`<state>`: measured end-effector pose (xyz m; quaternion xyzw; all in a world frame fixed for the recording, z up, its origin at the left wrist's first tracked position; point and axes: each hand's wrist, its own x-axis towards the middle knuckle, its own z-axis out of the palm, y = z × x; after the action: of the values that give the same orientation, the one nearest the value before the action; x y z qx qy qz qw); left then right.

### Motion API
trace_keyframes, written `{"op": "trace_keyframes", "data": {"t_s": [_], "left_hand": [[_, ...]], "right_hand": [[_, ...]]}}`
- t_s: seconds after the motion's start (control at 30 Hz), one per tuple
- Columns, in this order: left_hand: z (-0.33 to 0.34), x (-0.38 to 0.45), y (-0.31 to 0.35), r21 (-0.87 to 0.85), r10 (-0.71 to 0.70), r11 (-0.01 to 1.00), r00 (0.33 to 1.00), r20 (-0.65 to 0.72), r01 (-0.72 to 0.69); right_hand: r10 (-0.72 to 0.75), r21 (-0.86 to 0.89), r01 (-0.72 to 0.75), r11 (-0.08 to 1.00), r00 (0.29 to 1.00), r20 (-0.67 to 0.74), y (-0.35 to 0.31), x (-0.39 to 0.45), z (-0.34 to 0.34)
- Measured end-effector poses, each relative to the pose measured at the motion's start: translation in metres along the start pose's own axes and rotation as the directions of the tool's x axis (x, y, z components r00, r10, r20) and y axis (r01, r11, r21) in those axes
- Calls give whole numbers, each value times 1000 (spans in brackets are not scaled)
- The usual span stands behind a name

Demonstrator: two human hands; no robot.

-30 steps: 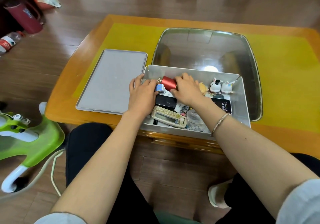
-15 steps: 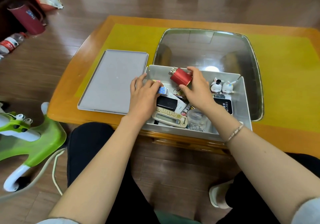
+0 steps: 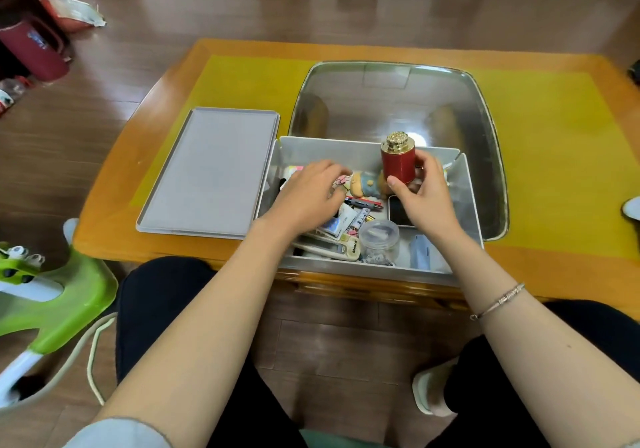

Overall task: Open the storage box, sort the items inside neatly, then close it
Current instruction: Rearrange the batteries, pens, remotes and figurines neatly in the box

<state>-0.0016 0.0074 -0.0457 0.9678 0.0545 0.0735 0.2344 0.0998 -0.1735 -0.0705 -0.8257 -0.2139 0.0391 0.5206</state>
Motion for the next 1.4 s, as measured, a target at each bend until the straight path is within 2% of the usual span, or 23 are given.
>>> {"op": "trace_keyframes", "data": {"t_s": [0.1, 0.2, 0.27, 0.53, 0.7, 0.83, 0.93, 1.07, 1.2, 1.4], "left_hand": [[11, 36, -2, 54, -55, 997, 990, 131, 49], [23, 54, -11, 123, -104, 990, 953, 286, 71], [29, 59, -16, 169, -136, 982, 931, 338, 81], [25, 53, -32, 421, -158, 907, 935, 319, 10], [14, 36, -32, 375, -62, 924, 941, 333, -72], [11, 20, -29, 325, -130, 946, 915, 381, -1], [15, 16, -24, 291, -173, 954, 927, 333, 74], [24, 22, -13, 307, -158, 951, 922, 353, 45], [26, 25, -10, 351, -207, 936, 849, 487, 26], [19, 11, -19, 371, -151, 928, 867, 475, -42]], "right_hand": [[22, 72, -26, 997, 998, 53, 1, 2, 2], [6, 65, -15, 998, 992, 130, 1, 4, 6], [-4, 53, -6, 999, 985, 173, 1, 5, 8], [32, -86, -8, 996, 958, 283, -3, 11, 14], [36, -142, 7, 990, 954, 298, -3, 13, 16], [45, -139, -4, 990, 954, 296, -2, 13, 18], [52, -125, -17, 992, 956, 289, -2, 14, 18], [50, -121, -16, 993, 959, 279, -1, 15, 18], [52, -103, -24, 994, 959, 279, -2, 16, 18], [57, -104, -30, 994, 963, 264, -4, 16, 17]]}}
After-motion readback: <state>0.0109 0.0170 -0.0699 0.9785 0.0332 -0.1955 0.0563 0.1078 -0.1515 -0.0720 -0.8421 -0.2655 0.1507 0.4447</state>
